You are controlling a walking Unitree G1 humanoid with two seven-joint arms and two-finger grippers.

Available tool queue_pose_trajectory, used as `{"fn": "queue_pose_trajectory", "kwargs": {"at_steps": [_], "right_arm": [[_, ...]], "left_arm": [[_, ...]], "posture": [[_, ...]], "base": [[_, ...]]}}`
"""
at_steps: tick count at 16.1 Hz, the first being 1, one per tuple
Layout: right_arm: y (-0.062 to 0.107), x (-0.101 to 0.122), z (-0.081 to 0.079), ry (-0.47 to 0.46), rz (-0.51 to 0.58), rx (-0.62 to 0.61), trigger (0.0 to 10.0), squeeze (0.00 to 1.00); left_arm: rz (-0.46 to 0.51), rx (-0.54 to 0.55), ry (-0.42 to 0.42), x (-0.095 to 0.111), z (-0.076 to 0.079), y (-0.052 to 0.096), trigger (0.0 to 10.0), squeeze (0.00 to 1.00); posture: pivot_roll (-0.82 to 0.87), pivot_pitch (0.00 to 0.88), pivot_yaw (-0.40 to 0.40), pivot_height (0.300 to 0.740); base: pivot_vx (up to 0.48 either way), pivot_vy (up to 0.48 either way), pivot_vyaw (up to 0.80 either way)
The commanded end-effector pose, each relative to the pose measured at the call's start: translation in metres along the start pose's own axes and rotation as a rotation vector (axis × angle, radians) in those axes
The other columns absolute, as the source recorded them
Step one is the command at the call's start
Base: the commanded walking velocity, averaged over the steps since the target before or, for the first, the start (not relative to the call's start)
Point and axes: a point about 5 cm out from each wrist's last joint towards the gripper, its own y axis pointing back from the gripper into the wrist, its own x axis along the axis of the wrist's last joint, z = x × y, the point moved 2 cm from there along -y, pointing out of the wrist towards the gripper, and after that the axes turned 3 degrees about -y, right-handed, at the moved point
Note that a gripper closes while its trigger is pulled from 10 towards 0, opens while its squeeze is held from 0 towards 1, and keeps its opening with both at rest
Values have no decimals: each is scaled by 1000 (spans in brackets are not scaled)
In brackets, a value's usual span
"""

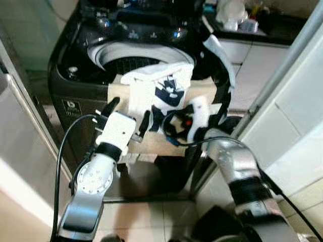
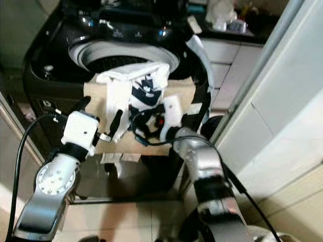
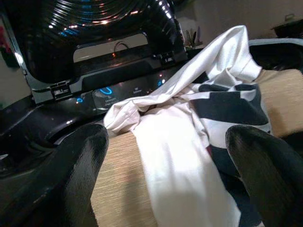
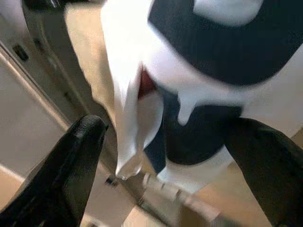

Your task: Clothes washing

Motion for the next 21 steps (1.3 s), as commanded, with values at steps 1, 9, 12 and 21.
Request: {"fn": "queue_pose_trajectory", "kwargs": {"at_steps": [1,9,12,21], "right_arm": [[-4,-5,3,-57,-35,9,10000,0],[-43,16,9,200,-31,-190,10000,0],[-51,51,3,343,66,-263,10000,0],[-33,179,-10,745,368,-512,10000,0]], "left_arm": [[14,-5,1,4,0,-2,10000,0],[20,-1,-3,6,0,-4,10000,0],[23,-1,-4,7,2,-4,10000,0],[19,9,-3,8,4,-2,10000,0]], "posture": [[84,0,-104,740],[106,0,-110,740],[123,0,-120,740],[129,0,-136,740]], "base": [[0,0,0],[0,0,0],[0,0,0],[0,0,0]]}}
